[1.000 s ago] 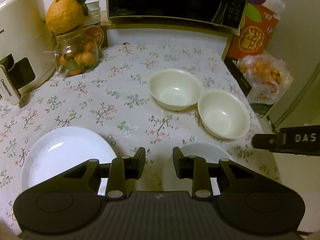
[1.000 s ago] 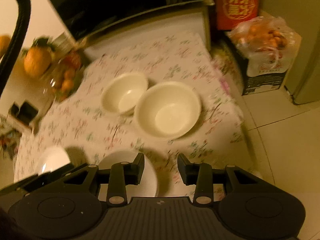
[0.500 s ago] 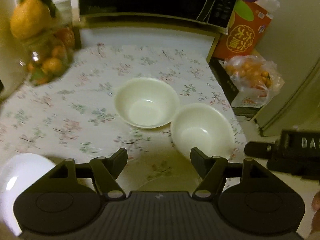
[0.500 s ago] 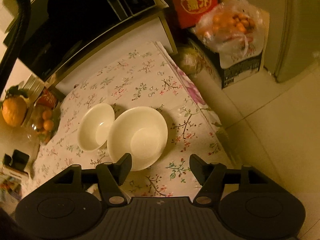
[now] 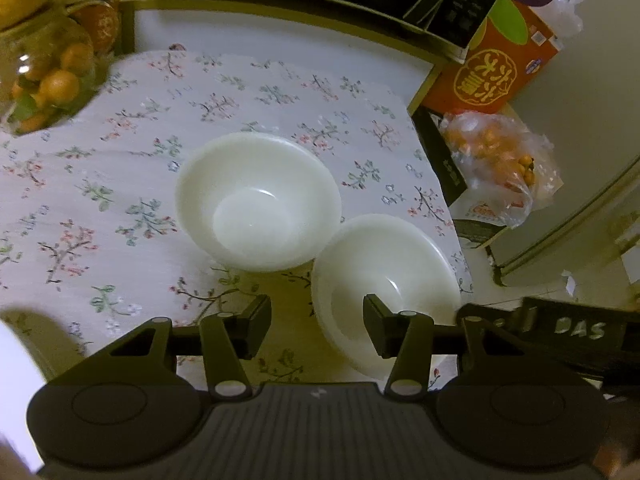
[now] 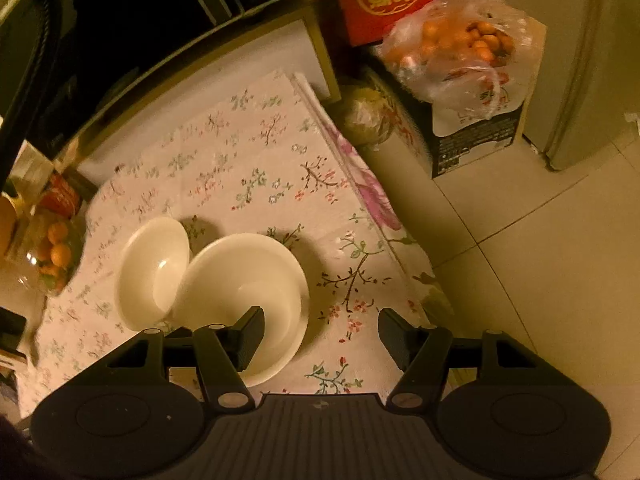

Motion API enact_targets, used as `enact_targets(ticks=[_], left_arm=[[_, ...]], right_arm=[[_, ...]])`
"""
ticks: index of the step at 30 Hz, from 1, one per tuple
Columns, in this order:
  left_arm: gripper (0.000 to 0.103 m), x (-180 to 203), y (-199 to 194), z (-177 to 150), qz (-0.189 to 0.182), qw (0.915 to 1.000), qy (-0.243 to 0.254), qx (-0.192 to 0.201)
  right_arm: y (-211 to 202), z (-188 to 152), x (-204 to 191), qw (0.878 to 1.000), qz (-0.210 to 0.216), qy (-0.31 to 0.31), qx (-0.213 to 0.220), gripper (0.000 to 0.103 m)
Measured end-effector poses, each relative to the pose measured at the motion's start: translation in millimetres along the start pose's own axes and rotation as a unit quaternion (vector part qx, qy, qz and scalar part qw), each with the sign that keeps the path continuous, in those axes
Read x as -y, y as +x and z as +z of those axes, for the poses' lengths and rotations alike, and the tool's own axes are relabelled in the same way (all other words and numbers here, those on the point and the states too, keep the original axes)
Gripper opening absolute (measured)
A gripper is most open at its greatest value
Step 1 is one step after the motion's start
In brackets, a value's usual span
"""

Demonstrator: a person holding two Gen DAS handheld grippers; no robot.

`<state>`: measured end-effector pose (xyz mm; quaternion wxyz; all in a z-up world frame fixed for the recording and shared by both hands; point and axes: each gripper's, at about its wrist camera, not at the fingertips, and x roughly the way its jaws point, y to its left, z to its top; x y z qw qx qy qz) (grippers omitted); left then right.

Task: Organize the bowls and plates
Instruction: 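Move both grippers to the larger cream bowl near the microwave, then close both grippers on the cream bowl's rim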

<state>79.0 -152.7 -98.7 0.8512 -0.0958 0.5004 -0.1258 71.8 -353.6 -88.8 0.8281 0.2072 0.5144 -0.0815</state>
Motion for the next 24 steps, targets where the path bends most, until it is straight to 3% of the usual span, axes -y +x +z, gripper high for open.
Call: enact_targets(ticks=[11, 24], left_arm=[[0.041, 7.3, 17.0, 2.0, -0.004, 0.9997, 0.02, -0.014], [0.013, 7.0, 20.0, 0.0, 0.013, 0.9991, 0.035, -0.021]], right_arm=[[18.4, 0.3, -7.2, 0.999, -0.008, -0.028, -0.017, 0.059], [32.5, -5.1, -10.6, 0.999, 0.017, -0.032, -0.04, 0.018]])
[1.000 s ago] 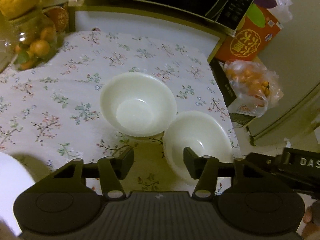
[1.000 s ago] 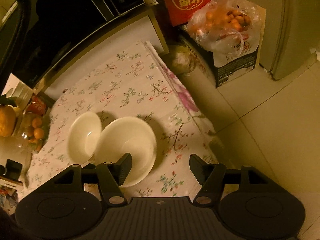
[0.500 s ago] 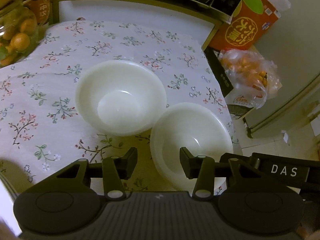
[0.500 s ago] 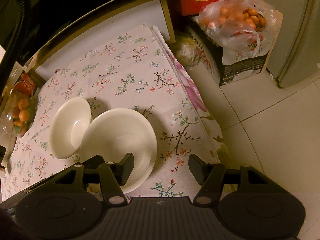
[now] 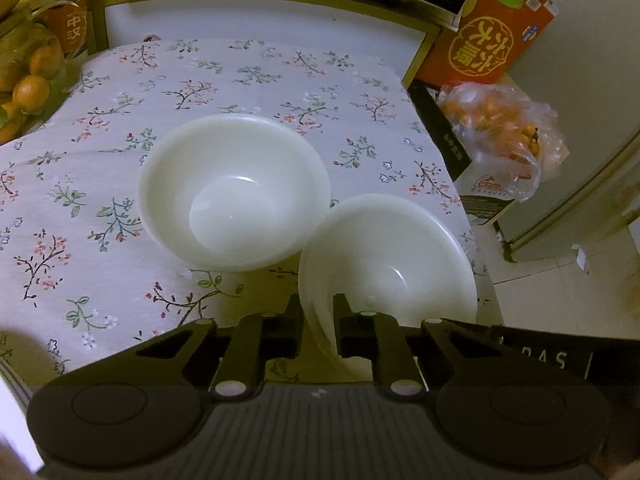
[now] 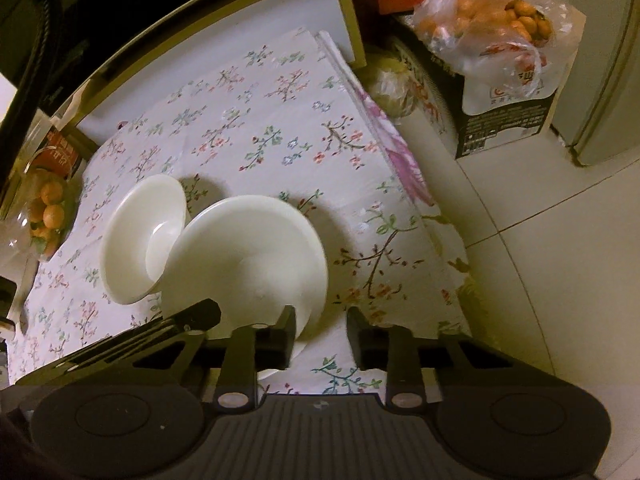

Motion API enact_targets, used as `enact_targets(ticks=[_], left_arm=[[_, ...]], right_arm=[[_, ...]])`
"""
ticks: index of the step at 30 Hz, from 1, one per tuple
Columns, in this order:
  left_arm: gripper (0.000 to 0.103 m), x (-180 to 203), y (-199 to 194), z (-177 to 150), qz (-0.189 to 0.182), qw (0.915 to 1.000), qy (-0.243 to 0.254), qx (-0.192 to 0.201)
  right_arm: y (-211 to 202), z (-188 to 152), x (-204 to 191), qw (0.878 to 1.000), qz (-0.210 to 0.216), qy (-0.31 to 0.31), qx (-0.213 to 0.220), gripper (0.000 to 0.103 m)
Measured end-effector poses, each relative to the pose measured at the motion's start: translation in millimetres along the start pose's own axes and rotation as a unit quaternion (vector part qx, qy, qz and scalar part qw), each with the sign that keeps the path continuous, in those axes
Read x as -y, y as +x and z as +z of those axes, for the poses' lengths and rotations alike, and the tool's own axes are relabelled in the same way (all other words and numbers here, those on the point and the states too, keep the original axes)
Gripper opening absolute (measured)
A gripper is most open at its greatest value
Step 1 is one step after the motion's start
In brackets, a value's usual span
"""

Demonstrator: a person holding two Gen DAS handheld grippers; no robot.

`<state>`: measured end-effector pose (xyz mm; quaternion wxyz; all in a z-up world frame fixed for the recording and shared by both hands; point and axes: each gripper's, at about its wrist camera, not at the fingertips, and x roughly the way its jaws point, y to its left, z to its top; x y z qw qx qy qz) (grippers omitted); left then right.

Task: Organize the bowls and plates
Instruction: 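Close both grippers on the cream bowl's rim, then lift the cream bowl with both grippers and carry it toward the white bowl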

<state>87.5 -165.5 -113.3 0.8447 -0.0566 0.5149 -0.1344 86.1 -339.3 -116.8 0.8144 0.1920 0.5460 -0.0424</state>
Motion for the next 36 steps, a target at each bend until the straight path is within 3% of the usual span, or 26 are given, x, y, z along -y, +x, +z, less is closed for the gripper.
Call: enact_targets(ticks=[2, 15, 36], left_arm=[[0.013, -0.6, -1.5, -0.8, 0.004, 1.0, -0.001, 0.002], [0.011, 8.4, -15.5, -4.1, 0.008, 0.9998, 0.012, 0.016], [0.012, -4.4, -81.6, -16.9, 0.023, 0.9969, 0.008, 0.075]], right_arm=[[-0.1, -1.3, -2.2, 1.0, 0.009, -0.003, -0.002, 0.012], [-10.0, -2.8, 0.6, 1.0, 0.023, 0.013, 0.007, 0.011], [-68.4, -25.6, -27.0, 0.995, 0.07, -0.017, 0.07, 0.011]])
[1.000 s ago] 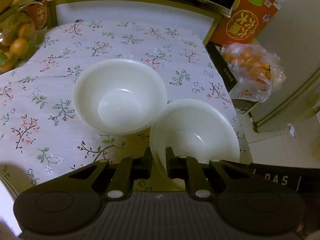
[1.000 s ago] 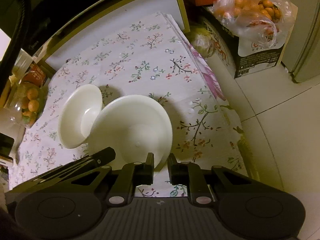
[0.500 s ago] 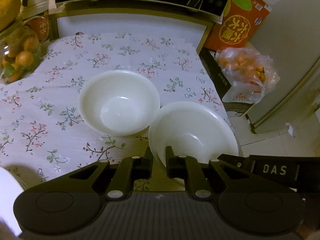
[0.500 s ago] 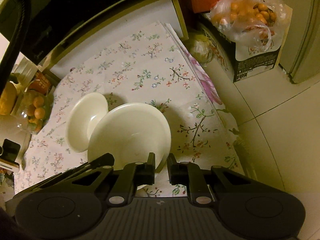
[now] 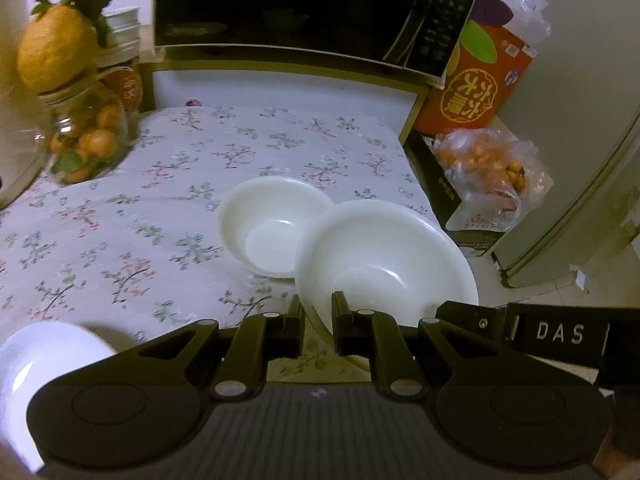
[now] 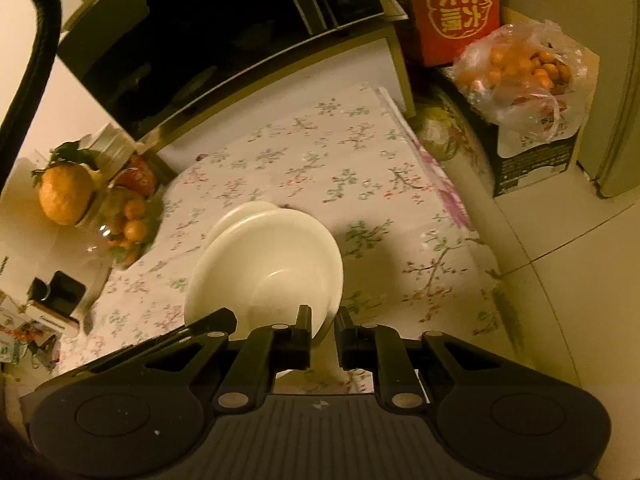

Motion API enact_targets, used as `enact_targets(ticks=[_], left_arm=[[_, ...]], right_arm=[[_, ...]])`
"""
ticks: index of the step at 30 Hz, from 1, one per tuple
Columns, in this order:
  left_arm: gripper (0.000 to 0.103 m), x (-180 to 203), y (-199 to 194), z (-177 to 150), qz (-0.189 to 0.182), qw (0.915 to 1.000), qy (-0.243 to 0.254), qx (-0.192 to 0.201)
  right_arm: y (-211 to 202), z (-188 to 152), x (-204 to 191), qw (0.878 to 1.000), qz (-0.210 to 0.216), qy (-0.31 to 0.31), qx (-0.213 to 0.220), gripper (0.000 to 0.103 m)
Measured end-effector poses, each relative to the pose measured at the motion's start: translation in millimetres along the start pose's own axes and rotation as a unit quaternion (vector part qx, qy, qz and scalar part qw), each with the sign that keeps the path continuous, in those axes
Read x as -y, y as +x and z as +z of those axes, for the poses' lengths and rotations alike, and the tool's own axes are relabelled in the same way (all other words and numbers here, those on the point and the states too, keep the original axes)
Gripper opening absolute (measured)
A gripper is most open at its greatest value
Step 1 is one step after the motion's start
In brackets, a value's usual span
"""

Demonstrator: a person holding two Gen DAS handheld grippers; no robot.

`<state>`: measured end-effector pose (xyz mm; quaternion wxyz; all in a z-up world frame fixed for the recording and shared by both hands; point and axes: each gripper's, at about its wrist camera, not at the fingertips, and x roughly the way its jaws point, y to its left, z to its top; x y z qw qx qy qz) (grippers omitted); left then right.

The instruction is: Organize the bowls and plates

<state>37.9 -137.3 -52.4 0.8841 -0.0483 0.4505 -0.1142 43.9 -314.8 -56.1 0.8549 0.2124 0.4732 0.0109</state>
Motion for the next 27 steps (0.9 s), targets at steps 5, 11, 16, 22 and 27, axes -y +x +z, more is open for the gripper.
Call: enact_targets(ticks=[5, 11, 16, 22, 27], left_arm=[[0.012, -3.7, -16.2, -8.0, 0.007, 0.9999, 0.01, 0.009], [0.013, -8.6, -33.9, -25.7, 0.019, 0.9993, 0.03, 0.007], [0.014, -13.1, -41.3, -38.5, 0.016, 0.9992, 0.036, -0.001], [0.015, -16.3, -41.0, -48.4, 0.02, 0.9992, 0.032, -0.009], [0.017, -16.8, -41.2, -57.6, 0.019, 0.9993, 0.029, -0.018]], right_arm=[[-6.3, -10.4, -11.9, 1.0, 0.013, -0.014, -0.002, 0.011], [-12.1, -27.5, -21.4, 0.999, 0.02, -0.031, -0.016, 0.012], [-15.3, -44.3, -28.5, 0.998, 0.027, -0.057, -0.027, 0.013], [-13.5, -54.4, -31.8, 0.997, 0.023, -0.069, -0.037, 0.013], [-17.1, -62.2, -34.3, 0.995, 0.021, -0.085, -0.038, 0.013]])
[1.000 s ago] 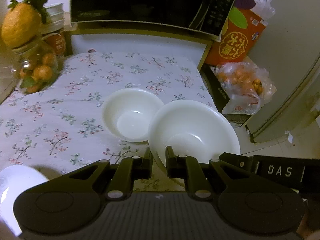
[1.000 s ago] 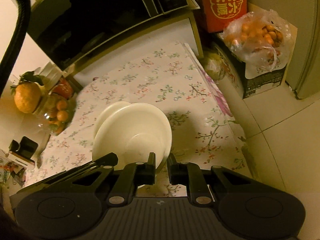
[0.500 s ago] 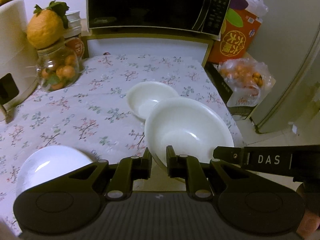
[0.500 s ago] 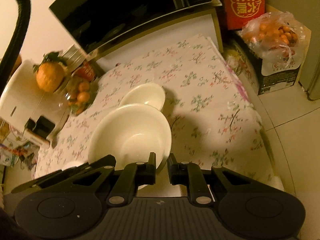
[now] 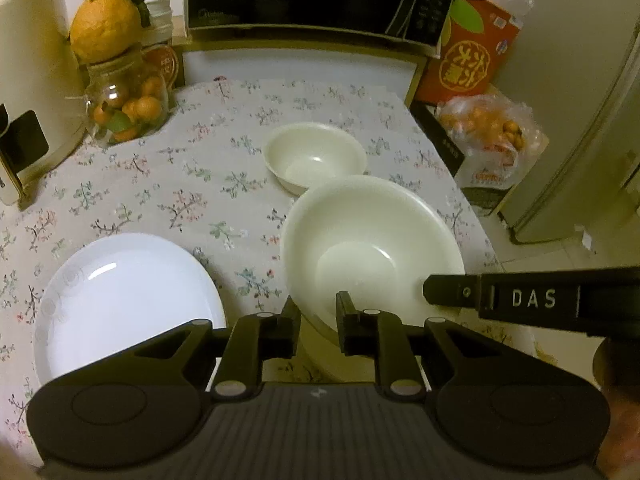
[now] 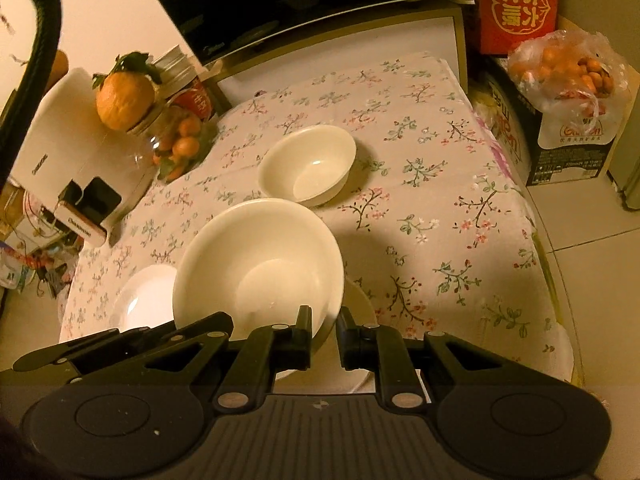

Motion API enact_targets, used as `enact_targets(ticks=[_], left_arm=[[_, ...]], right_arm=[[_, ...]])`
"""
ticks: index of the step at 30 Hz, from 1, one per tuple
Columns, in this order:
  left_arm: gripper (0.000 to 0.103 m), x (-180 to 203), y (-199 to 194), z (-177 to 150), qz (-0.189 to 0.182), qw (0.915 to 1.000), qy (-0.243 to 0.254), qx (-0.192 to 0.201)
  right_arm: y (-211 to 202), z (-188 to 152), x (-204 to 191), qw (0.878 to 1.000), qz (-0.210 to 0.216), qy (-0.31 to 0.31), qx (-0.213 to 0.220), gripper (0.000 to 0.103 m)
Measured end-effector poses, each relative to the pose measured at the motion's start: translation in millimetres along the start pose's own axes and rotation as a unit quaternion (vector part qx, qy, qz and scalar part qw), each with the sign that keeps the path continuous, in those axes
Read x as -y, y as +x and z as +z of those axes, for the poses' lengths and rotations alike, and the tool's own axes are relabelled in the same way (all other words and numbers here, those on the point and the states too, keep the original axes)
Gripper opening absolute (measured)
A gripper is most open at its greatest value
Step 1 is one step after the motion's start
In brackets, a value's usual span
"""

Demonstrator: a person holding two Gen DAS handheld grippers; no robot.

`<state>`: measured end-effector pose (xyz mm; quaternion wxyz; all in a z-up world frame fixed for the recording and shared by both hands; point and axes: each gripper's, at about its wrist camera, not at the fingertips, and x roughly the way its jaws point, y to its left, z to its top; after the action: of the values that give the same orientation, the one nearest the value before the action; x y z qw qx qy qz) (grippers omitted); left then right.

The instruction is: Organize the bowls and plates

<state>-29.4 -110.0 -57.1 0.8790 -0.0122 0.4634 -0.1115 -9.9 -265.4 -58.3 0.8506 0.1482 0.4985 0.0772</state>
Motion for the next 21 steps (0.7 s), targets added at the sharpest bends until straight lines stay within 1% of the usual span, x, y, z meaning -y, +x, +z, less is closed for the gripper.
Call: enact_targets(ticks=[8, 13, 18, 21], left_arm=[[0.019, 4.4, 10.3, -7.1, 0.014, 0.9998, 0.011, -0.011], [0.02, 5.9, 15.0, -9.4, 0.019, 0.9996, 0.014, -0.018], [0.022, 8.4, 20.6, -14.5, 0.025, 0.9991, 0.017, -0.03], [0.023, 11.3, 23.1, -15.6, 0.032, 0.9988, 0.023, -0.03]], right_arm=[[6.2, -4.5, 0.8, 1.0, -0.013, -0.011, -0.012, 0.013], [8.4, -6.2, 2.7, 1.0, -0.014, -0.012, -0.017, 0.013], [11.5, -8.0, 2.9, 0.999, -0.017, -0.015, -0.026, 0.014], [14.3, -10.1, 1.0, 0.999, -0.024, -0.022, -0.03, 0.015]])
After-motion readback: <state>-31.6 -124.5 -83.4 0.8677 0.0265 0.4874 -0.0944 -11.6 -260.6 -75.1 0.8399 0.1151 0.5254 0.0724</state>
